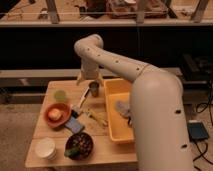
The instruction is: Place brush in tray
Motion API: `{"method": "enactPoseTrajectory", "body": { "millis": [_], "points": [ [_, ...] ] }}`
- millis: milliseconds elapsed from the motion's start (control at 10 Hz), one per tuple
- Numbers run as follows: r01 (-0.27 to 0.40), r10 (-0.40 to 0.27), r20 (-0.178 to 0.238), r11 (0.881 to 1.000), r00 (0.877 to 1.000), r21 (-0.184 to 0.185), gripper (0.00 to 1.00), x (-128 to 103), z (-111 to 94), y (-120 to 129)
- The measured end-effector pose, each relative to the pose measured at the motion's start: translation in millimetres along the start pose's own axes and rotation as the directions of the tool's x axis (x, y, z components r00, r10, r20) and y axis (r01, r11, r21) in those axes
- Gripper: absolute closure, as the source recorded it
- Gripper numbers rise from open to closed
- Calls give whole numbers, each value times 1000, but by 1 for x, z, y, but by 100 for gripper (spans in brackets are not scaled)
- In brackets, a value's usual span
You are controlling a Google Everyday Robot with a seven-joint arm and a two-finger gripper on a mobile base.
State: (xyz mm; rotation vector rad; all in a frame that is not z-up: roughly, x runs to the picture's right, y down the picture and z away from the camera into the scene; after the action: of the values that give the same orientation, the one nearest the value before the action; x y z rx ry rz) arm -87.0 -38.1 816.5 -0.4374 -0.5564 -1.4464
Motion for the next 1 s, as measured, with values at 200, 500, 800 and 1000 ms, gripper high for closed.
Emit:
{"method": "enactPoseTrajectory", "body": {
  "millis": [200,500,800,1000],
  "points": [
    [-58,58,7,998,998,18,20,-2,16,-6],
    [-161,161,6,986,987,42,20,-14,45,-29],
    [-166,165,31,986,986,33,20,-22,78,-48],
    [-197,195,45,980,980,23,20,-15,105,-43]
  ]
}}
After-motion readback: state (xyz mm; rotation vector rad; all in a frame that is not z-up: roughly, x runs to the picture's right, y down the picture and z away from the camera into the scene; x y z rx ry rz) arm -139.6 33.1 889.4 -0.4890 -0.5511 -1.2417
